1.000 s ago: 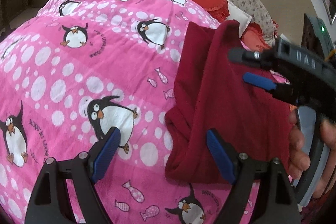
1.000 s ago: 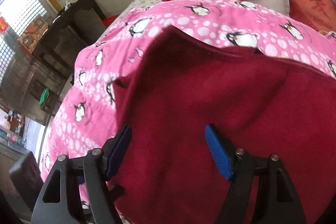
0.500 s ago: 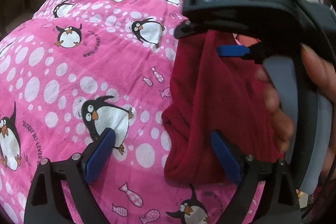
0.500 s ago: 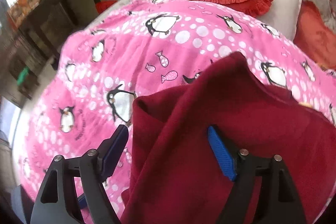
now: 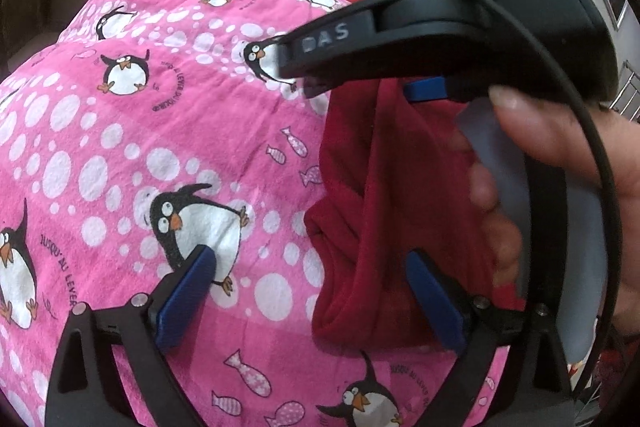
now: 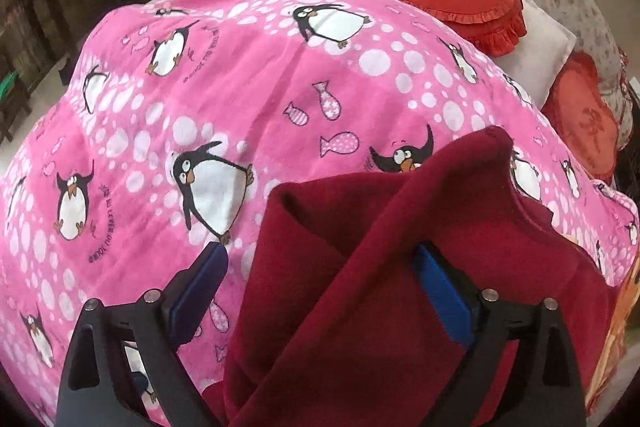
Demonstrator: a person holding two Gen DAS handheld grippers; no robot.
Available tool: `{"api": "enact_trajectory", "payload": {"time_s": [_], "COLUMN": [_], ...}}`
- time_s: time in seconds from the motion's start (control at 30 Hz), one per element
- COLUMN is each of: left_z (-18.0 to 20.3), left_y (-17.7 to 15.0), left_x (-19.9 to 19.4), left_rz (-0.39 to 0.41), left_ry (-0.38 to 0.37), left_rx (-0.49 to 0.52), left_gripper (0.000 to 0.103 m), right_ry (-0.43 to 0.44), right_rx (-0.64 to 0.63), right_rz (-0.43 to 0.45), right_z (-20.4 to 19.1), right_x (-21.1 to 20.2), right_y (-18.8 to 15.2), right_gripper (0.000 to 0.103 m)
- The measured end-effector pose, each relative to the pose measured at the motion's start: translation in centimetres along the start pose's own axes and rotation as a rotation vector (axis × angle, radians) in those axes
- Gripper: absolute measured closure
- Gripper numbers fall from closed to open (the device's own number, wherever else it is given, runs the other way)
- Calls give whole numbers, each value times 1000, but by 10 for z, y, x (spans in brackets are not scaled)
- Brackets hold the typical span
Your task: Fold small clothes
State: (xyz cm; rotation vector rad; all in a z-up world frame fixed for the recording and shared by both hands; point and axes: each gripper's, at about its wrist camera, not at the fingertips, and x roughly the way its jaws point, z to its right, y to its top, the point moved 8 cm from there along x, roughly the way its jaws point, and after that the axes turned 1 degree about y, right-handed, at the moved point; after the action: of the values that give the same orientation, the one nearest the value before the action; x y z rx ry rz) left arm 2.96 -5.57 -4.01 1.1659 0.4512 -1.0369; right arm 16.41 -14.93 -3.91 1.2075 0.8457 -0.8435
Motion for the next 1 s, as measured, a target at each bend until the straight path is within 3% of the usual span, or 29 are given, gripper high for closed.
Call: {"api": "enact_trajectory", "payload": {"time_s": [0.03, 0.1, 0.13, 0.2, 0.27, 0.37, 0.47, 0.63, 0.87, 0.93, 1.0], "left_z": [0, 1, 2, 4, 4, -2, 3, 35, 63, 62, 53], "left_y": [-1, -2, -3, -3, 2, 20, 39, 58, 44, 38, 34], "left_x": [0, 0, -1, -3, -11, -30, -40, -27, 8, 16, 27], "left_rz": [1, 3, 3, 1, 19, 94, 112, 74, -5, -31, -61], "left_ry": [0, 0, -1, -10, -39, -58, -90, -138, -167, -191, -175], "left_rx": [3, 7, 10, 21, 24, 19, 32, 135, 192, 162, 107], "left_gripper": [4, 4, 4, 4, 4, 4, 4, 3, 5, 33, 49], "right_ry": [1, -5, -5, 21, 86, 217, 292, 335, 358, 367, 377], "right_rx": [3, 14, 17, 24, 48, 111, 151, 196, 208, 208, 206], "right_rz": [1, 8, 12, 22, 31, 45, 68, 78, 84, 83, 77], "right_z": [1, 9, 12, 20, 30, 41, 50, 57, 64, 65, 64], "right_x": [0, -5, -8, -14, -22, -34, -46, -57, -69, -70, -69], "right_y": [1, 0, 1, 0, -3, -9, -14, -16, -17, -16, -16], "right_gripper": [38, 61, 67, 89, 101, 103, 103, 103, 103, 103, 103]}}
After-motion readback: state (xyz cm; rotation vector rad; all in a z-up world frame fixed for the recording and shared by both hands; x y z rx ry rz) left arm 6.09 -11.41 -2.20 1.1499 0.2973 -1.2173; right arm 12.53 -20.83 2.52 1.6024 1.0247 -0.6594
